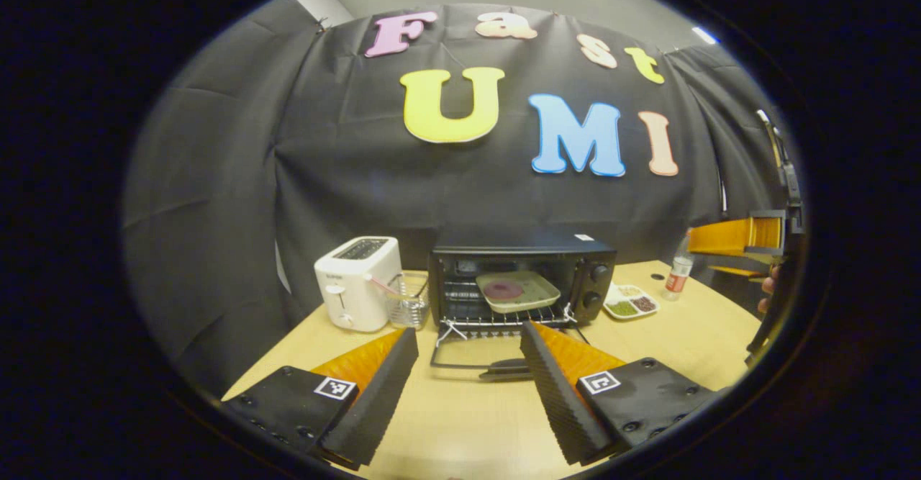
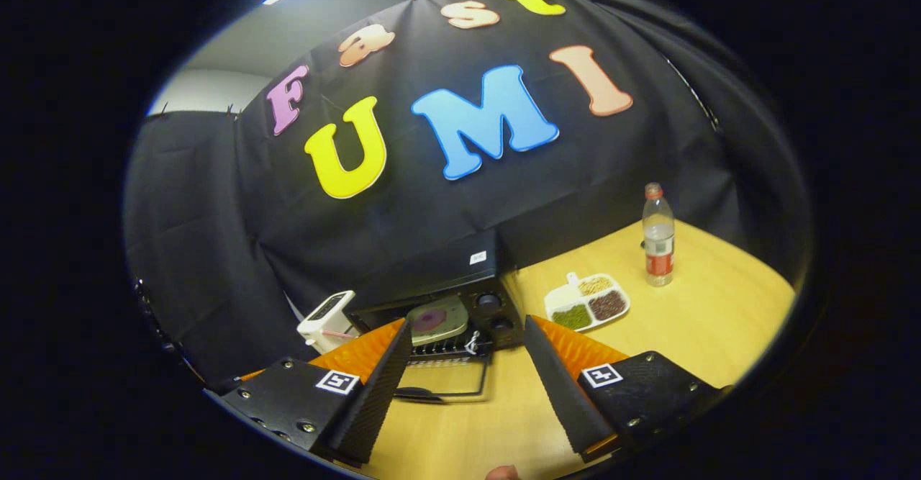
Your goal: Open the electric oven with the left hand, put the food in, and close the electric oven.
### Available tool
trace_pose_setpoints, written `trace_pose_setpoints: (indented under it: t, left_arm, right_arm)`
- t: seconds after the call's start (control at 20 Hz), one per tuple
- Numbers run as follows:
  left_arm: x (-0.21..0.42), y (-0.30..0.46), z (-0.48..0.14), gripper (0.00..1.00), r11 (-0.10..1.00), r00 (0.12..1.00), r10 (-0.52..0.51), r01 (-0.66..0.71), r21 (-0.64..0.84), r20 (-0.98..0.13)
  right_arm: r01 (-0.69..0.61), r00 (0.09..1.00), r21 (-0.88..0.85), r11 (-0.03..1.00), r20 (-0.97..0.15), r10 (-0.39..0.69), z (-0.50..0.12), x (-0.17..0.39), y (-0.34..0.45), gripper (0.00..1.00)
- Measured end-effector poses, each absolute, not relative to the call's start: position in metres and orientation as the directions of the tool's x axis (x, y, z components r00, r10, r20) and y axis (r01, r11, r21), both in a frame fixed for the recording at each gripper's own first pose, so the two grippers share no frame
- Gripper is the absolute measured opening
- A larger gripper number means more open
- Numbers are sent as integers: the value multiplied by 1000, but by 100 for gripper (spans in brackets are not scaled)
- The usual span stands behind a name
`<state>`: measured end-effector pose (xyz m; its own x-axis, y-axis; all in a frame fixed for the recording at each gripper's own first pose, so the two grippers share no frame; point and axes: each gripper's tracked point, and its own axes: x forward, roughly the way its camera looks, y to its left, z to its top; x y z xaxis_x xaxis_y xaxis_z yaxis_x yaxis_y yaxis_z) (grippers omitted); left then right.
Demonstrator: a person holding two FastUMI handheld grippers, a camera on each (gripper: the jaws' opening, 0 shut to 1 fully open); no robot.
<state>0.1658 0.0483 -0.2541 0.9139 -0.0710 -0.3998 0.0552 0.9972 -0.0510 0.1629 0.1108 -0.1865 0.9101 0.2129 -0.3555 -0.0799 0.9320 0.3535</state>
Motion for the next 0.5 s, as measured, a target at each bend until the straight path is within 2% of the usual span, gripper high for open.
trace_pose_setpoints:
  t: [0.05,0.1,0.15,0.2,0.5]
  left_arm:
    - [168,41,-264,97,996,903,-88,70,-59,-420]
    - [167,35,-275,90,994,890,-107,85,-70,-444]
    - [168,27,-287,90,991,872,-128,100,-85,-472]
    - [169,20,-300,100,989,855,-147,112,-99,-497]
    - [181,-4,-367,97,979,742,-199,114,-172,-641]
  right_arm:
    - [-75,922,308,948,-341,184,-180,160,101,97]
    - [-68,931,268,961,-328,157,-177,157,94,97]
    - [-61,940,232,971,-313,134,-172,155,86,97]
    - [-50,948,196,979,-299,108,-167,153,79,98]
    - [-30,971,-27,999,-238,23,-152,140,54,98]
